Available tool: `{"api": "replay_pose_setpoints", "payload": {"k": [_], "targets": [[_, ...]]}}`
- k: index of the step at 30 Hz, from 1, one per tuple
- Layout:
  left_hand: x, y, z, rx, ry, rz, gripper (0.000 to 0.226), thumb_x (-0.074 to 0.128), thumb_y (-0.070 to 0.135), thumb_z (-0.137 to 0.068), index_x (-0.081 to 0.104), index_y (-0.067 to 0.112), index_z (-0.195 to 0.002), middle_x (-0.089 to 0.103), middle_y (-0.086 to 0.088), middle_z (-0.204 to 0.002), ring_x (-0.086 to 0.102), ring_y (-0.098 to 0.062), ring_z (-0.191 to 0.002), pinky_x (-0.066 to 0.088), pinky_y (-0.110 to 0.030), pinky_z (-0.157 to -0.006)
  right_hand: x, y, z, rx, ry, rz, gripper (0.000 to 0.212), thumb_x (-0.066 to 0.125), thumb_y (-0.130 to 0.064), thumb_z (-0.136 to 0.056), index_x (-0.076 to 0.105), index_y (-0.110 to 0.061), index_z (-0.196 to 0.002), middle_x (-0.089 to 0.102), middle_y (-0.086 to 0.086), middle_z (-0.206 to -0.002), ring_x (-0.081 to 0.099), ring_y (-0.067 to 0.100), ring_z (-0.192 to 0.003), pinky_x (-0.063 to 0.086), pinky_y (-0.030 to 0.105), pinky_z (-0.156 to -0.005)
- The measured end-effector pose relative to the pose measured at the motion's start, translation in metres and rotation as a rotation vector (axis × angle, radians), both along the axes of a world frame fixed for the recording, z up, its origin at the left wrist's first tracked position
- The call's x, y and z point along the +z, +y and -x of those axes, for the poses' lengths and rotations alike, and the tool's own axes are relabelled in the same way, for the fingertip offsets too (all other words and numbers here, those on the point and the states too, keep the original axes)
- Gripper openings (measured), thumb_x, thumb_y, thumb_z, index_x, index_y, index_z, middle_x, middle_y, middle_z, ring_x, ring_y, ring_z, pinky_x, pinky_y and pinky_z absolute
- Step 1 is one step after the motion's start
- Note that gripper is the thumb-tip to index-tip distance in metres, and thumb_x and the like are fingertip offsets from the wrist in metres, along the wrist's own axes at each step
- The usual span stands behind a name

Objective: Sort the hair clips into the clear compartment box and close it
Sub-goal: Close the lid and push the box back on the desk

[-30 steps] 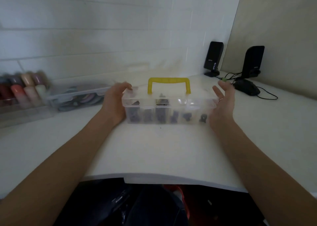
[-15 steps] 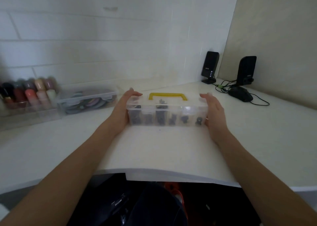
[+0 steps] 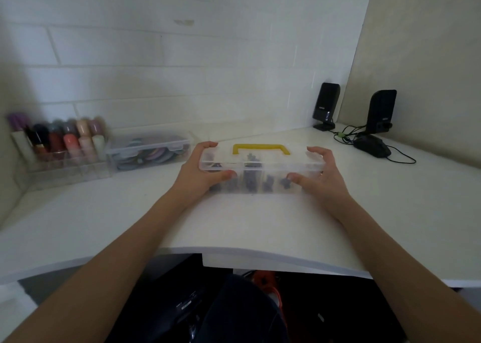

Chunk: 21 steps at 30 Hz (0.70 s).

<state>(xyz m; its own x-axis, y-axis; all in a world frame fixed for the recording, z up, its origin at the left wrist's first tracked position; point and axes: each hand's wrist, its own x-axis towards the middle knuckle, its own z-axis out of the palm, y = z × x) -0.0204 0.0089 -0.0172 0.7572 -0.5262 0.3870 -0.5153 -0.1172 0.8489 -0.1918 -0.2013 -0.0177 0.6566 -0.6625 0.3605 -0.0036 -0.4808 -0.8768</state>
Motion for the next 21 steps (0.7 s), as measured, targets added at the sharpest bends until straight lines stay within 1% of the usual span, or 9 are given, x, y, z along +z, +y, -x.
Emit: {"api": "replay_pose_setpoints", "payload": {"k": [3, 7, 9, 11, 13, 15, 16, 19, 21], "targets": [[-0.0010, 0.0001, 0.0001, 0.016, 0.001, 0.005, 0.077, 0.080, 0.055, -0.042, 0.048, 0.043, -0.111, 0.058, 0.006, -0.118, 0.057, -0.016, -0.106, 0.047, -0.032, -0.092, 0.0005, 0.0009, -0.0003, -0.016, -0.007, -0.018, 0.066, 0.084, -0.032, -0.063, 0.046, -0.034, -0.116, 0.055, -0.007, -0.111, 0.054, 0.017, -0.088, 0.051, 0.041, -0.086], [-0.0010, -0.0007, 0.0002, 0.045, -0.029, 0.023, 0.068, 0.087, 0.038, -0.056, 0.048, 0.040, -0.111, 0.058, 0.003, -0.117, 0.058, -0.018, -0.105, 0.050, -0.036, -0.091, 0.0001, 0.0026, -0.0016, 0.003, -0.047, -0.054, 0.062, 0.084, -0.026, -0.064, 0.047, -0.029, -0.114, 0.053, -0.005, -0.112, 0.052, 0.015, -0.085, 0.050, 0.041, -0.084], [-0.0015, -0.0013, 0.0000, 0.053, -0.043, 0.009, 0.066, 0.086, 0.038, -0.059, 0.047, 0.041, -0.112, 0.059, 0.003, -0.116, 0.060, -0.018, -0.100, 0.053, -0.039, -0.087, 0.0005, 0.0034, -0.0012, 0.043, -0.070, -0.099, 0.062, 0.083, -0.022, -0.066, 0.046, -0.026, -0.115, 0.053, 0.000, -0.113, 0.052, 0.013, -0.082, 0.051, 0.035, -0.077], [-0.0029, -0.0012, -0.0007, 0.055, -0.037, -0.008, 0.066, 0.085, 0.040, -0.059, 0.046, 0.043, -0.113, 0.058, 0.004, -0.116, 0.061, -0.017, -0.098, 0.054, -0.042, -0.084, 0.0015, 0.0039, -0.0001, 0.100, -0.091, -0.167, 0.059, 0.080, -0.021, -0.070, 0.045, -0.025, -0.117, 0.053, 0.002, -0.109, 0.053, 0.011, -0.075, 0.051, 0.023, -0.065], [-0.0037, -0.0008, -0.0012, 0.071, -0.062, -0.005, 0.067, 0.085, 0.041, -0.059, 0.047, 0.041, -0.114, 0.055, 0.003, -0.122, 0.058, -0.018, -0.106, 0.051, -0.044, -0.091, 0.0013, 0.0032, 0.0004, 0.129, -0.097, -0.190, 0.055, 0.077, -0.019, -0.074, 0.044, -0.025, -0.118, 0.053, 0.002, -0.108, 0.053, 0.012, -0.072, 0.050, 0.020, -0.059], [-0.0037, -0.0016, -0.0005, 0.113, -0.176, -0.001, 0.064, 0.084, 0.042, -0.059, 0.050, 0.035, -0.113, 0.050, 0.003, -0.133, 0.048, -0.017, -0.122, 0.041, -0.042, -0.104, -0.0011, 0.0019, -0.0005, 0.101, -0.082, -0.143, 0.057, 0.079, -0.020, -0.072, 0.044, -0.027, -0.116, 0.055, 0.003, -0.108, 0.051, 0.015, -0.074, 0.048, 0.025, -0.064], [-0.0033, -0.0023, 0.0004, 0.130, -0.222, 0.000, 0.061, 0.084, 0.041, -0.060, 0.053, 0.030, -0.112, 0.050, 0.006, -0.134, 0.045, -0.015, -0.125, 0.038, -0.040, -0.107, -0.0029, 0.0006, -0.0013, 0.078, -0.075, -0.117, 0.057, 0.080, -0.022, -0.071, 0.044, -0.028, -0.115, 0.056, 0.004, -0.106, 0.051, 0.016, -0.074, 0.047, 0.028, -0.066], [-0.0014, -0.0030, 0.0030, 0.165, -0.286, -0.006, 0.064, 0.083, 0.041, -0.062, 0.059, 0.017, -0.117, 0.052, 0.018, -0.119, 0.049, -0.014, -0.121, 0.040, -0.044, -0.104, -0.0056, -0.0013, -0.0046, 0.016, -0.063, -0.074, 0.056, 0.081, -0.028, -0.067, 0.045, -0.031, -0.110, 0.057, 0.002, -0.100, 0.050, 0.015, -0.074, 0.047, 0.033, -0.071], [-0.0010, -0.0049, 0.0036, 0.176, -0.343, -0.020, 0.067, 0.081, 0.041, -0.065, 0.058, 0.013, -0.121, 0.052, 0.016, -0.118, 0.049, -0.017, -0.121, 0.039, -0.043, -0.105, -0.0063, -0.0027, -0.0080, -0.005, -0.063, -0.052, 0.056, 0.081, -0.029, -0.067, 0.045, -0.033, -0.110, 0.059, 0.000, -0.101, 0.053, 0.017, -0.078, 0.049, 0.037, -0.076]]}}
